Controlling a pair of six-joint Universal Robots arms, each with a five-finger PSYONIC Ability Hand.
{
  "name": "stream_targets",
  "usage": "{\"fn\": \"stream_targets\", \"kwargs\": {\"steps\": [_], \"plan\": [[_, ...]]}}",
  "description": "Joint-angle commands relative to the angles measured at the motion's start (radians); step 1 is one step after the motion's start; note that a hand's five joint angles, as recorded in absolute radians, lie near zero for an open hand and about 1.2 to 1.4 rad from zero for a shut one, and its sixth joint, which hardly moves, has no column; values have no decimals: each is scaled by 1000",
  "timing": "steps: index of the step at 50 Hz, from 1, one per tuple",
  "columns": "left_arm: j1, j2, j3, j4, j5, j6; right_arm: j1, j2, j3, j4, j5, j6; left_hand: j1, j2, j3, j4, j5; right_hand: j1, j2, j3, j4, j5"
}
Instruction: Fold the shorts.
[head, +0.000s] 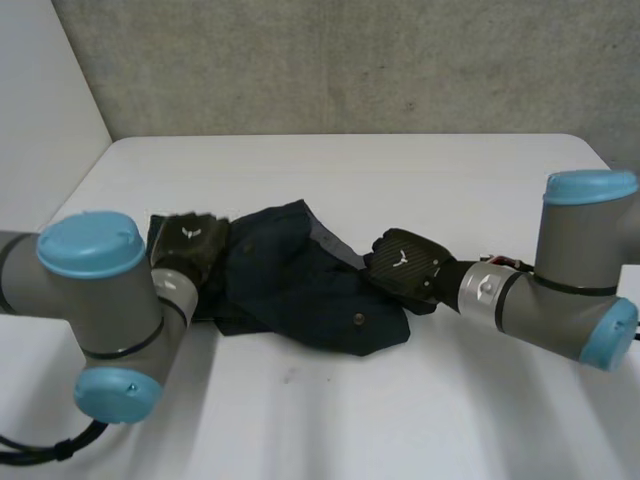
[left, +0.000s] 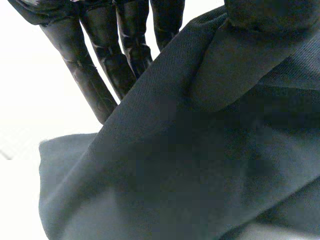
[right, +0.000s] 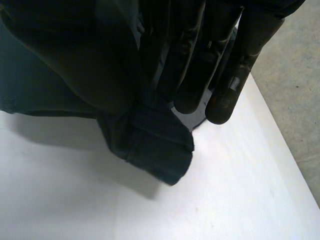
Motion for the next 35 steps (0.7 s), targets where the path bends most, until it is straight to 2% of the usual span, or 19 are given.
{"fn": "stream_targets", "kwargs": {"steps": [1, 7, 11, 14, 17, 21, 22, 25, 26, 27, 28, 30, 33, 35], "plan": [[-6, 223, 41, 3, 17, 38, -17, -199, 54, 203, 12, 100, 274, 205, 211, 202, 241, 465, 225, 217, 208, 258], [2, 354, 132, -22, 154, 32, -37, -371, 70, 381, 7, 197, 274, 205, 211, 202, 241, 465, 225, 217, 208, 258], [3, 345, 194, -49, 201, 32, -36, -447, 87, 447, 4, 243, 274, 205, 211, 202, 241, 465, 225, 217, 208, 258], [3, 276, 237, -56, 204, 34, -30, -472, 107, 444, 5, 313, 274, 205, 211, 202, 241, 465, 225, 217, 208, 258], [-4, 130, 307, -57, 205, 44, -17, -472, 120, 416, 5, 398, 274, 205, 211, 202, 241, 465, 225, 217, 208, 258], [-11, -63, 419, -60, 201, 70, 7, -440, 152, 274, 42, 586, 274, 205, 211, 202, 241, 465, 225, 217, 208, 258], [-11, -106, 444, -62, 199, 80, 33, -406, 159, 195, 86, 670, 274, 205, 211, 202, 241, 465, 225, 217, 208, 258], [-17, -253, 534, -66, 199, 119, 79, -342, 166, 81, 174, 763, -130, -199, -193, -201, -162, 465, 225, 217, 208, 258], [-18, -279, 551, -69, 199, 127, 108, -304, 161, 18, 236, 813, -317, -386, -380, -388, -350, 465, 225, 217, 208, 258], [-27, -313, 573, -69, 195, 139, 122, -284, 158, -8, 263, 831, -662, -731, -725, -733, -694, 465, 225, 217, 208, 258], [-33, -321, 577, -69, 193, 142, 133, -267, 158, -31, 287, 843, -767, -836, -830, -838, -800, 465, 225, 217, 208, 258], [-43, -321, 576, -66, 185, 138, 148, -224, 156, -70, 343, 852, -879, -948, -942, -950, -912, 465, 225, 217, 208, 258], [-52, -303, 561, -69, 161, 130, 159, -193, 158, -85, 386, 852, -895, -963, -958, -966, -927, 465, 225, 217, 208, 258], [-52, -226, 504, -71, 117, 129, 157, -176, 156, -110, 409, 863, -889, -958, -952, -960, -921, 465, 225, 217, 208, 258]]}}
